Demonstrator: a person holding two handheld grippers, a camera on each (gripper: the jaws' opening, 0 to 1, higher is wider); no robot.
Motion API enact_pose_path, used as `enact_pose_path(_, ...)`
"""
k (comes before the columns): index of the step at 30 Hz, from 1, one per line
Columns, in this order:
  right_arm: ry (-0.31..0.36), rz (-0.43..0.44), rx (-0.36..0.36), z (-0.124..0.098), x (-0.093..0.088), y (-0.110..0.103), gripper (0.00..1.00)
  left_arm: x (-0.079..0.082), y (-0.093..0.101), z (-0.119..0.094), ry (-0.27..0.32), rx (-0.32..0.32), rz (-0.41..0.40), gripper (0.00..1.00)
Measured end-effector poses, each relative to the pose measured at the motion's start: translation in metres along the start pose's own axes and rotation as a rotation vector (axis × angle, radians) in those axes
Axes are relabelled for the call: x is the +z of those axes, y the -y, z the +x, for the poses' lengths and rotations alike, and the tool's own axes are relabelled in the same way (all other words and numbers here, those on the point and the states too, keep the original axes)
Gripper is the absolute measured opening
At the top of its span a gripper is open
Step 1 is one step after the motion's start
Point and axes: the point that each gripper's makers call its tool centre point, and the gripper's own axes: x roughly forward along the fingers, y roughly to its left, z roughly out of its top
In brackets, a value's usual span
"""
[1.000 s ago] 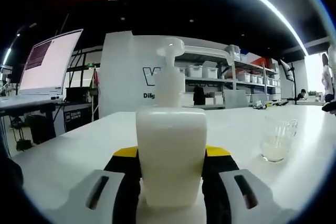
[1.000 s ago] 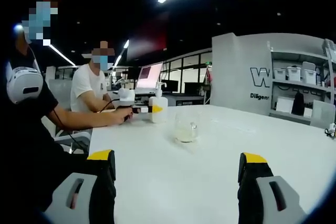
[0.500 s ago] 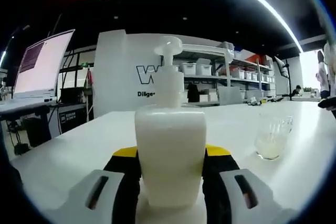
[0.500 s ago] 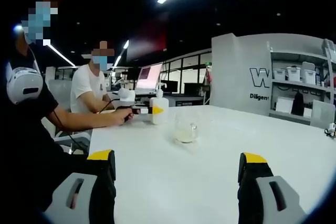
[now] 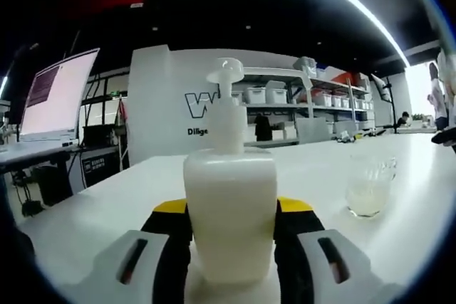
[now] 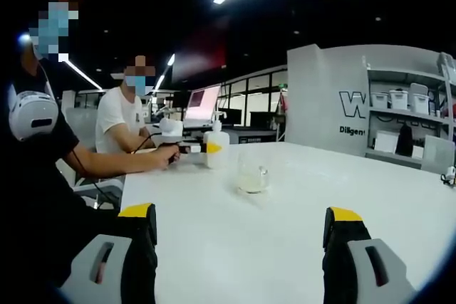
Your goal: Hold the bottle steady, press the pump all the way down and release, and repeat the specified number of times to dispense into the cup
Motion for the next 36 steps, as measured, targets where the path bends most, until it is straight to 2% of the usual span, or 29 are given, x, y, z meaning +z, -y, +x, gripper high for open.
enact_pose_path(12,0.006,-0.006,0.001,0.000,0.005,0.002,0.98,0.000,0.014,0.002,-0.016,-0.022,-0.026,0.42)
enact_pose_path(25,0.004,-0.015,0.006,0.002,0.010,0.000,0.98,0.000,0.021,0.005,-0.039,-0.015,-0.022,0.42)
enact_pose_path(36,0.005,-0.014,0.005,0.001,0.012,0.007,0.98,0.000,0.033,0.011,-0.030,-0.037,-0.021,0.42)
